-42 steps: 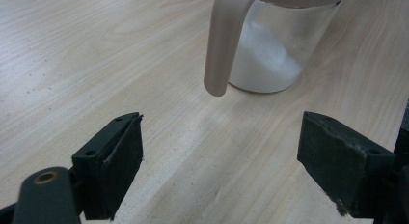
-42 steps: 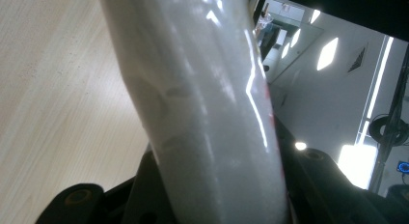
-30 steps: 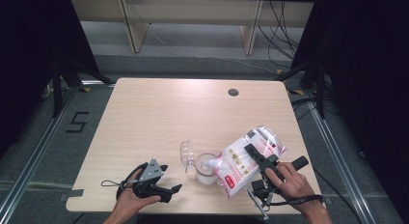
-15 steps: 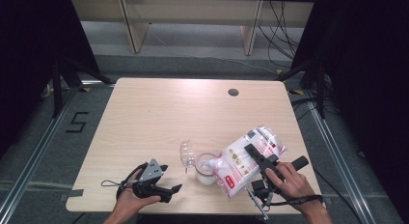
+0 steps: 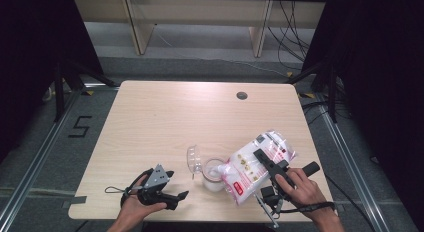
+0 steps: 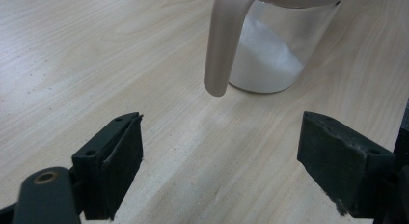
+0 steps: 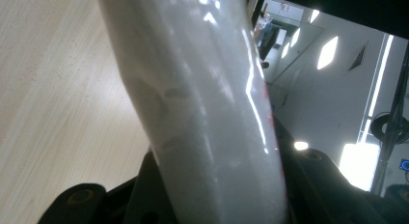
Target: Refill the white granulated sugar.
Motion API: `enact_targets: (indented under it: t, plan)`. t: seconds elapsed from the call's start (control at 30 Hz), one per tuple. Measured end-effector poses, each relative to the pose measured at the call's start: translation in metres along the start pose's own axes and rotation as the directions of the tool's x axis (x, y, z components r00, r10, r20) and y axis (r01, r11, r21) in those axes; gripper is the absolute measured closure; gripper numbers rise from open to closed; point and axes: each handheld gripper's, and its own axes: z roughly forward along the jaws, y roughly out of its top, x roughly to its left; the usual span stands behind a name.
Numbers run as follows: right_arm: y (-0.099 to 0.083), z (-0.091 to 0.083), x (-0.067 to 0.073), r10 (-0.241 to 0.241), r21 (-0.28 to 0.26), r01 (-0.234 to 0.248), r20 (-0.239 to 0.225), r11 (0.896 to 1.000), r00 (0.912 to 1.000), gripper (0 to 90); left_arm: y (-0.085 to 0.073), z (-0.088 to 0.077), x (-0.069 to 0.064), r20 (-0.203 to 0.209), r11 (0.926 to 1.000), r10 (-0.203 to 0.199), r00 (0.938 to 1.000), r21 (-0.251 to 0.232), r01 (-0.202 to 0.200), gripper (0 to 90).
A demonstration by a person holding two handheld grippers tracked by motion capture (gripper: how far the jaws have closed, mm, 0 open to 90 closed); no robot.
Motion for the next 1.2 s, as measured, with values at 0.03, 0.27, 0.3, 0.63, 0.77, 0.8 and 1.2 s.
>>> enact_targets:
  t: [0.03, 0.27, 0.3, 0.63, 0.77, 0.8, 1.2]
  plan:
    - [-0.0001, 0.0, 0.0, -0.001, 0.0, 0.001, 0.001, 1.0, 1.0, 67.1, 0.0, 0.0, 0.0, 0.0, 1.0, 0.0, 1.0, 0.0, 0.0, 15.9]
    - [-0.0002, -0.0008, -0.0021, -0.014, 0.006, 0.014, -0.003, 1.0, 0.9999, 67.1, 0.0, 0.0001, 0.0, -0.001, 1.0, -0.002, 1.0, 0.0, 0.002, 15.9]
    - [-0.0002, -0.0008, -0.0021, -0.014, 0.006, 0.014, -0.003, 1.0, 0.9999, 67.1, 0.0, 0.0001, 0.0, -0.001, 1.0, -0.002, 1.0, 0.0, 0.002, 15.9]
    - [-0.0001, -0.0007, -0.0025, -0.017, 0.001, 0.017, -0.002, 1.0, 0.9999, 67.2, 0.0, 0.0002, 0.0, -0.001, 1.0, -0.002, 1.0, -0.001, 0.002, 15.9]
    - [-0.0005, -0.0002, -0.0012, -0.004, -0.009, 0.004, 0.012, 1.0, 0.9999, 67.2, 0.0, 0.0001, 0.0001, 0.0, 1.0, 0.0, 1.0, 0.001, 0.0, 15.9]
    - [-0.0002, -0.0006, -0.0023, -0.011, -0.004, 0.011, 0.001, 1.0, 0.9999, 67.3, 0.0, 0.0002, 0.0, -0.001, 1.0, -0.002, 1.0, 0.0, 0.002, 15.9]
    - [0.0, -0.0009, -0.0026, -0.012, 0.001, 0.012, -0.003, 1.0, 0.9999, 67.3, 0.0, 0.0, 0.0, -0.001, 1.0, -0.001, 1.0, 0.0, 0.001, 15.9]
